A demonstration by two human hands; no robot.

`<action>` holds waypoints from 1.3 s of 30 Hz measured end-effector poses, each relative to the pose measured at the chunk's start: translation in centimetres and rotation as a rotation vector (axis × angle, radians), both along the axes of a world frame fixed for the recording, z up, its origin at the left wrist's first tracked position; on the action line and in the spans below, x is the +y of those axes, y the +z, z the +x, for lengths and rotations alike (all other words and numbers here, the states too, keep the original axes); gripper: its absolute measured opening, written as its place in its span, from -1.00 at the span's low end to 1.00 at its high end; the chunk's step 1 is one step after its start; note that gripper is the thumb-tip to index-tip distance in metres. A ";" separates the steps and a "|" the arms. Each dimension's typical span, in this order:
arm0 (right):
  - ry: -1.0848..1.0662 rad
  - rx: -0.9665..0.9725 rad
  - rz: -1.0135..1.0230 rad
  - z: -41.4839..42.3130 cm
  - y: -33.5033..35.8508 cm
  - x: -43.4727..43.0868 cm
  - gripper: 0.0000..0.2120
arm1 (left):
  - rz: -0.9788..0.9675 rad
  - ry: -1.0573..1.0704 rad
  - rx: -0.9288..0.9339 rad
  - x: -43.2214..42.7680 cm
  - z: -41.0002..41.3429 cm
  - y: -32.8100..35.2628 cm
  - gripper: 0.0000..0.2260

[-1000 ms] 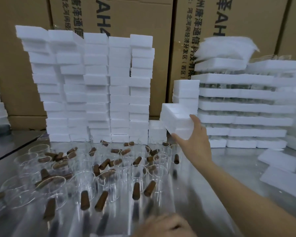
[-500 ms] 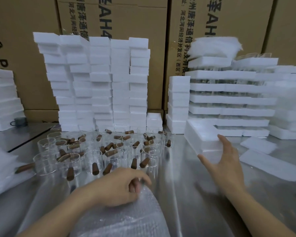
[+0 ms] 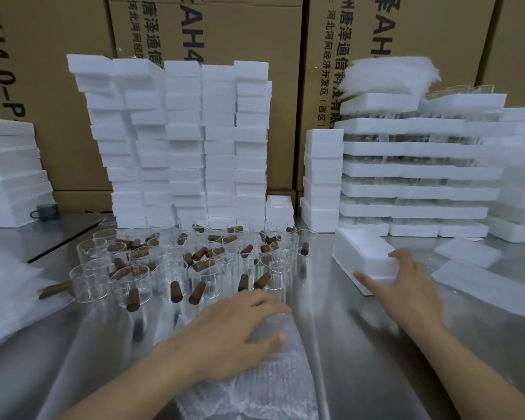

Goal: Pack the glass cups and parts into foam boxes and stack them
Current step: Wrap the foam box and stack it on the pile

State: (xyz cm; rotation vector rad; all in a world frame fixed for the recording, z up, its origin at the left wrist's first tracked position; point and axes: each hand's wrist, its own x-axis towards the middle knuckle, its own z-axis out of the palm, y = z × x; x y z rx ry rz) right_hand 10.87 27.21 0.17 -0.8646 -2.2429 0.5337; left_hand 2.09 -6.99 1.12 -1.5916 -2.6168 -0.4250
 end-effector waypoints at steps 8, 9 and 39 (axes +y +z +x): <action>0.089 0.182 -0.010 0.3 1.2 -0.7 -0.31 | -0.119 -0.048 -0.012 -0.5 -0.6 0.5 -0.50; 0.142 0.210 -0.003 0.3 1.5 -0.9 -0.34 | -0.112 -0.051 0.007 -0.6 -0.6 0.6 -0.53; 0.557 -0.127 -0.377 3.2 5.0 -1.4 -0.46 | 0.044 0.123 0.125 -1.4 -0.9 2.1 -0.80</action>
